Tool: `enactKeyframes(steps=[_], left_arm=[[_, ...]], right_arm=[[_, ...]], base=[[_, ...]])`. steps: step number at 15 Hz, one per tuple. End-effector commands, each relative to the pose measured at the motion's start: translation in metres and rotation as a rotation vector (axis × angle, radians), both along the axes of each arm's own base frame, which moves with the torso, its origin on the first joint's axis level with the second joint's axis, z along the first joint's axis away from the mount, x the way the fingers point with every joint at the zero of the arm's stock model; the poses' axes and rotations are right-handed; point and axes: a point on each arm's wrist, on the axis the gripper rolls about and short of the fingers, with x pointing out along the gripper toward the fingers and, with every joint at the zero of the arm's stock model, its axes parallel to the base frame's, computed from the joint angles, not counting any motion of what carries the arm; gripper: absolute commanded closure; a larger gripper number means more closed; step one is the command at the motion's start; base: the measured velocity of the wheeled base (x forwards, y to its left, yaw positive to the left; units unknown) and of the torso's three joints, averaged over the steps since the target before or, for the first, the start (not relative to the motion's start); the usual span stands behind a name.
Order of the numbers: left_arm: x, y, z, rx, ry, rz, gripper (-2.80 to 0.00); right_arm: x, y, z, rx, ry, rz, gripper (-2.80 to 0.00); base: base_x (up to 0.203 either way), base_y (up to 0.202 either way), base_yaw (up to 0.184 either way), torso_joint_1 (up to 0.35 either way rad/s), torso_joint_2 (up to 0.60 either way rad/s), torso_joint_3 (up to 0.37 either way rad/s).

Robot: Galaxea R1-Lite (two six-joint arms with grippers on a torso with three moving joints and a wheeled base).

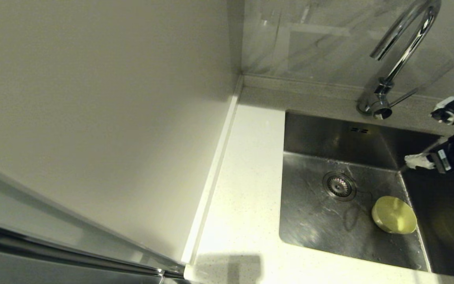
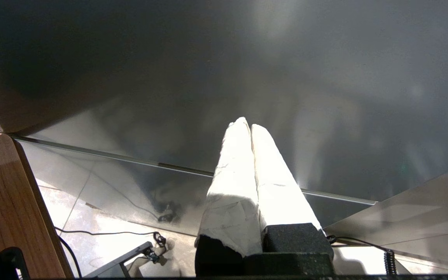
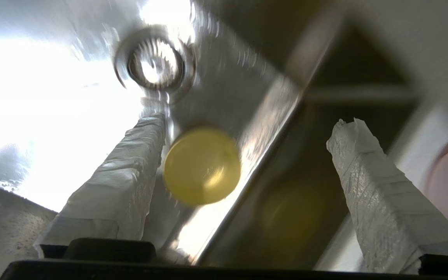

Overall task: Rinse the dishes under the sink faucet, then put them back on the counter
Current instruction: Put a bowl back to the table from the sink

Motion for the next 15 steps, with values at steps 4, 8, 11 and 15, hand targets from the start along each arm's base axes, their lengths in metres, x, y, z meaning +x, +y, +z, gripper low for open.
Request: enactKeyframes(steps=[4,8,11,15], left_arm=[[0.0,0.0,-0.001,0.0,0.003,0.0,0.0],[0.0,0.0,-0.001,0.0,0.003,0.0,0.0],[0.0,0.0,-0.001,0.0,0.003,0.0,0.0],[0.0,0.0,-0.001,0.0,0.003,0.0,0.0]], right_arm=[[0.026,0.012,-0.1,-0.16,0.192,-0.17,-2.8],[0.037,0.013,-0.132,-0.26,0.234,-0.274,-2.8],[0.041,0.03,-0.141,-0.219,0.201,-0.322,-2.8],[0.033,0.057,-0.153,-0.092,0.271,-0.412,-2.8]], base=[[0.0,0.0,0.0,0.0,0.0,0.0],[0.0,0.0,0.0,0.0,0.0,0.0],[0.0,0.0,0.0,0.0,0.0,0.0],[0.0,0.0,0.0,0.0,0.0,0.0]])
